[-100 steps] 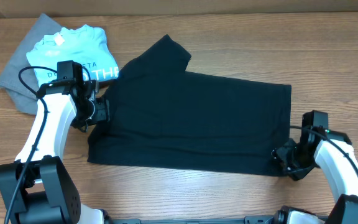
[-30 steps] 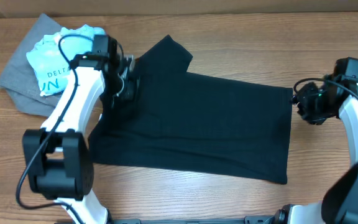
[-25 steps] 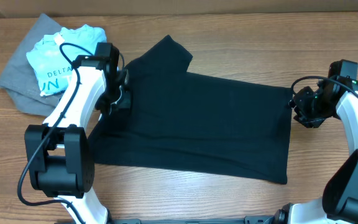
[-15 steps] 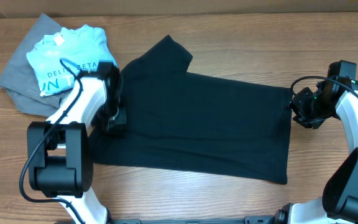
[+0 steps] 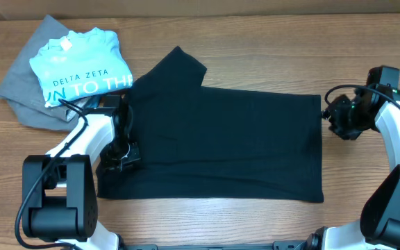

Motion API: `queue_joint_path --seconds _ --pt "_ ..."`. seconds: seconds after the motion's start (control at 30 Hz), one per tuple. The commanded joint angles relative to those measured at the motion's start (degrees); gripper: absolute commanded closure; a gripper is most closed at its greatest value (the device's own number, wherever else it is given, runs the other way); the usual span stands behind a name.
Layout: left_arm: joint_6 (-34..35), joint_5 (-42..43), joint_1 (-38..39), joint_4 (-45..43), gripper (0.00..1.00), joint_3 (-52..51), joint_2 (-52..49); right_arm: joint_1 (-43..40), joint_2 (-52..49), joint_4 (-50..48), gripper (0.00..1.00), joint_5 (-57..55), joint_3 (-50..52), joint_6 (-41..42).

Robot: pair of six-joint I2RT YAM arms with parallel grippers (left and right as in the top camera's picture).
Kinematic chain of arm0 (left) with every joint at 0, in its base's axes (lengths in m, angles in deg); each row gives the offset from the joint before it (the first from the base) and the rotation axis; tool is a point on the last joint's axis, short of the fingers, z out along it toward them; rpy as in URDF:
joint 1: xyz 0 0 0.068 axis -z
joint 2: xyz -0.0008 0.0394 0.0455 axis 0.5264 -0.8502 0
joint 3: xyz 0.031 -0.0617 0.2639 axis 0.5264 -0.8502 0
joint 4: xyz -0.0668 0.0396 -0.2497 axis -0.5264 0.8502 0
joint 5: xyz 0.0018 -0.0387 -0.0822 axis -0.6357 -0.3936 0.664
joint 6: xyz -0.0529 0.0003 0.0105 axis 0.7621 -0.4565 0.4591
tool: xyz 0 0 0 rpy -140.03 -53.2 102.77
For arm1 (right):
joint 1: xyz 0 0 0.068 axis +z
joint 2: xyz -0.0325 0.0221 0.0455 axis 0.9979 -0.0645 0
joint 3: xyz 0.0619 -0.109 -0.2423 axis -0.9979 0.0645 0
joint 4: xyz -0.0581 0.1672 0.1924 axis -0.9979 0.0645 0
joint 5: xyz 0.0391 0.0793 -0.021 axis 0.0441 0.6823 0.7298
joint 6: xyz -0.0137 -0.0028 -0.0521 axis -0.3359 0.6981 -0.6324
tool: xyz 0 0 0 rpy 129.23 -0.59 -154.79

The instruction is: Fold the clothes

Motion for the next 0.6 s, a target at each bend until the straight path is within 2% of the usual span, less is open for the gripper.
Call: queue_joint_path --seconds 0.0,0.03,0.1,0.23,0.4,0.57 --pt "0.90 2.40 -0.15 1.53 0.92 -5.49 -1.68 -0.35 -0.50 -4.42 0.48 0.11 -1.03 -0.68" --pt "0.24 2.75 -0.15 2.54 0.87 -4.44 0.42 -0.20 -0.68 -6.08 0.48 0.11 -1.03 -0.68" --pt "-0.96 2.80 -0.15 4.76 0.66 -1.16 5.07 0.44 -1.49 -10.64 0.47 -0.37 -1.01 -1.88" --pt "-4.76 3.13 -0.13 7.15 0.42 6.67 11.69 1.68 -4.74 -18.62 0.47 -4.02 -1.01 -1.92" --pt "-13.07 8.46 -0.09 6.25 0.30 17.42 14.62 2.19 -10.91 -28.50 0.47 -4.04 -1.01 -1.95" --pt "-16.28 12.46 0.63 2.25 0.25 22.12 14.56 2.27 -15.58 -32.70 0.47 -4.04 -1.01 -1.95"
